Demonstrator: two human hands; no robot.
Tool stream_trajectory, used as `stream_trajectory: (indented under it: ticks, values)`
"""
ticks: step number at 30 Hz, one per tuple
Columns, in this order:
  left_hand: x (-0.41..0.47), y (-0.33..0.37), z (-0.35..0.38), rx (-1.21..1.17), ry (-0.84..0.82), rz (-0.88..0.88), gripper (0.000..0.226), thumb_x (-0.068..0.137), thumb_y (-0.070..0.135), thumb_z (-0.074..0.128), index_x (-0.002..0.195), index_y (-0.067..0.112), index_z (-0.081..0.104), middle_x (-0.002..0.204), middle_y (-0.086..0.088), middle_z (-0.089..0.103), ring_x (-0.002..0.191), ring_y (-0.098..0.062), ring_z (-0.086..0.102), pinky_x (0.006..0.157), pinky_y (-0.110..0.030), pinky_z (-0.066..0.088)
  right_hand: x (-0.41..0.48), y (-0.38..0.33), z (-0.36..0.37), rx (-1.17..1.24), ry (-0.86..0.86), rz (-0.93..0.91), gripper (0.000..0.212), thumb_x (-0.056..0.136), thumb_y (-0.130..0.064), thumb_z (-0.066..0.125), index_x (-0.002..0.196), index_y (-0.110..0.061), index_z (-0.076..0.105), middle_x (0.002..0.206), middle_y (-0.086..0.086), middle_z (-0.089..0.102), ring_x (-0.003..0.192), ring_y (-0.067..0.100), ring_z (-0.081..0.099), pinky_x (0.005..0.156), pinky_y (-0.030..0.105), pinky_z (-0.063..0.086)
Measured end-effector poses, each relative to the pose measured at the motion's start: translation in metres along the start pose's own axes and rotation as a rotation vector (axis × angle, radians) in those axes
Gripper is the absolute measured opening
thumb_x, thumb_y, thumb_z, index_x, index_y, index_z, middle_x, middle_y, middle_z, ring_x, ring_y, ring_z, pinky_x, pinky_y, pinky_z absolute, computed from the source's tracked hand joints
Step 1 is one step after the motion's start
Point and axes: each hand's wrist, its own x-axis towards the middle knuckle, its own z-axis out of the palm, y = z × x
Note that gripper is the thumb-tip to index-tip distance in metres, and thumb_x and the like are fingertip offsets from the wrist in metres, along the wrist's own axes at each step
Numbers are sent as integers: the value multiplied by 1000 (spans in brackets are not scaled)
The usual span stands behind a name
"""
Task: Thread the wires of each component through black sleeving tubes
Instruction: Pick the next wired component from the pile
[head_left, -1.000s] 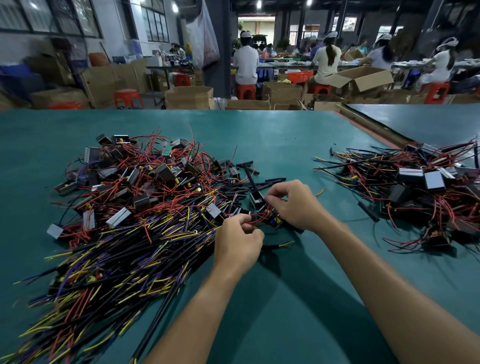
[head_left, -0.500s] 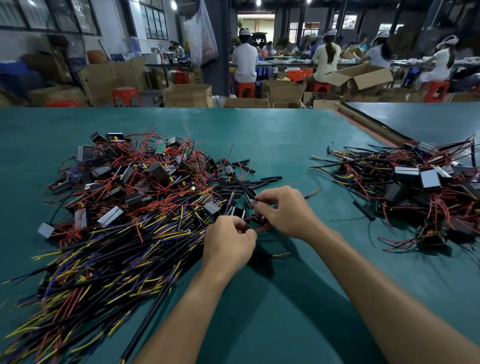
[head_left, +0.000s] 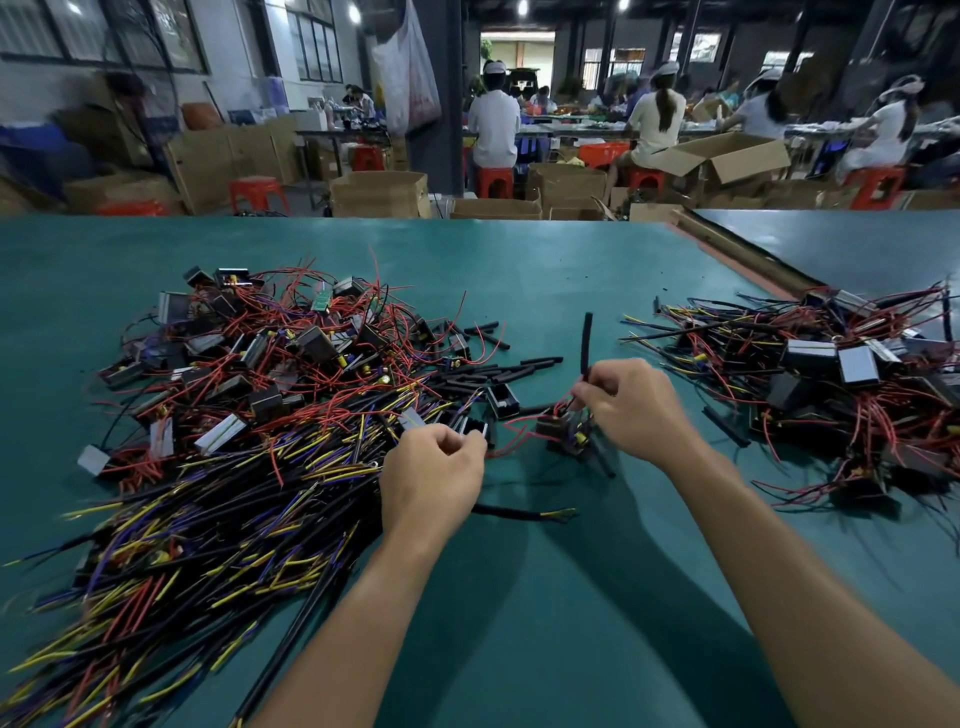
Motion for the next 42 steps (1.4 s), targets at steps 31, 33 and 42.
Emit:
stream_trajectory:
  ticks: [31, 33, 42]
  values:
    - [-10, 4, 11, -114, -283, 211, 28, 63, 44, 66, 84, 25, 60, 52, 4, 51, 48, -18, 42, 51, -40, 42, -11, -28, -5, 577, -222, 306, 35, 100, -14, 48, 69, -7, 62, 53, 3, 61, 46, 12, 50, 52, 20, 47]
    - [-11, 5, 10, -94, -277, 236, 27, 63, 43, 65, 86, 30, 58, 49, 7, 53, 46, -15, 44, 52, -32, 40, -12, -30, -3, 525, -264, 236, 32, 99, -14, 49, 71, -8, 64, 56, 3, 62, 45, 11, 50, 51, 20, 47]
    - [-18, 8, 8, -127, -596, 263, 40, 73, 27, 58, 107, 43, 44, 61, 1, 60, 54, -20, 53, 60, -42, 48, -4, -5, 3, 271, -113, 127, 14, 89, -14, 61, 80, -18, 70, 80, 4, 71, 65, 19, 61, 72, 36, 51]
